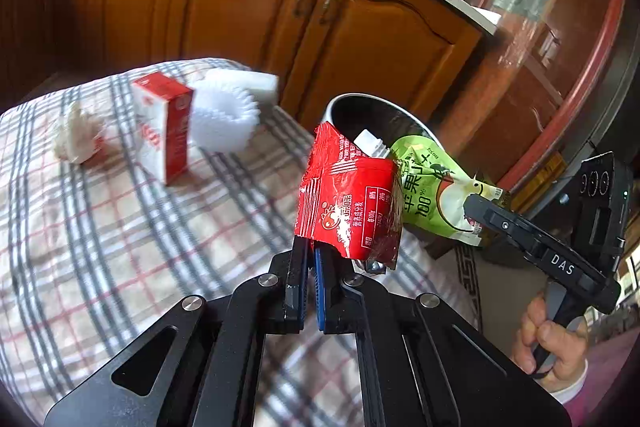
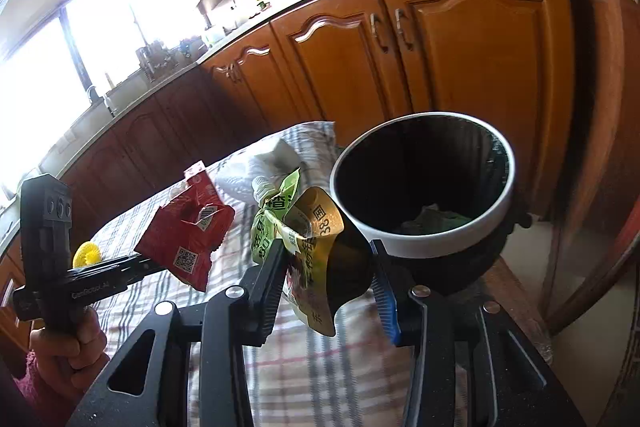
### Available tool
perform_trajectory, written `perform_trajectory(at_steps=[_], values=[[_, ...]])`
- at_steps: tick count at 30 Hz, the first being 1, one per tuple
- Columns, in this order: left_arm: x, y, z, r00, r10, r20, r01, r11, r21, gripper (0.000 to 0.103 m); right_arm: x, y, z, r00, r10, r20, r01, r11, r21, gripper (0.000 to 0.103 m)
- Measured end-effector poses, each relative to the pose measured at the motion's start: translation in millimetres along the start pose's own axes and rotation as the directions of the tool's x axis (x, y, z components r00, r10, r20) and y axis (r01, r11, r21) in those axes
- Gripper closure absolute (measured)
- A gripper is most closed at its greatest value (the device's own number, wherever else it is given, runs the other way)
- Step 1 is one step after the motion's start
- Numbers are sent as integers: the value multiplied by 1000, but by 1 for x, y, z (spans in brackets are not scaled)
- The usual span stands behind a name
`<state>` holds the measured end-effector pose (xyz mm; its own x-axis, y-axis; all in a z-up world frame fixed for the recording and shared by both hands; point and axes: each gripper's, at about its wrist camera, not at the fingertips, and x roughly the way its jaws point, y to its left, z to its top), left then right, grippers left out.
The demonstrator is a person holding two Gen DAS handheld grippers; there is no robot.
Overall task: Collect trash
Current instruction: 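Carry the red packet and gold wrapper over the bin and open both grippers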
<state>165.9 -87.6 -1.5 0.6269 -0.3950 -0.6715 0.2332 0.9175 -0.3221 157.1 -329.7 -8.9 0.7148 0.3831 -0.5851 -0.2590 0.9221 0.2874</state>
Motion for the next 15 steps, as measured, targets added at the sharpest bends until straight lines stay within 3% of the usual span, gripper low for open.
perform_trajectory(at_steps=[15], values=[[32, -39, 24, 999, -35, -30, 38, 996, 77, 101, -11, -39, 10, 996, -86, 38, 85, 995, 45, 61]])
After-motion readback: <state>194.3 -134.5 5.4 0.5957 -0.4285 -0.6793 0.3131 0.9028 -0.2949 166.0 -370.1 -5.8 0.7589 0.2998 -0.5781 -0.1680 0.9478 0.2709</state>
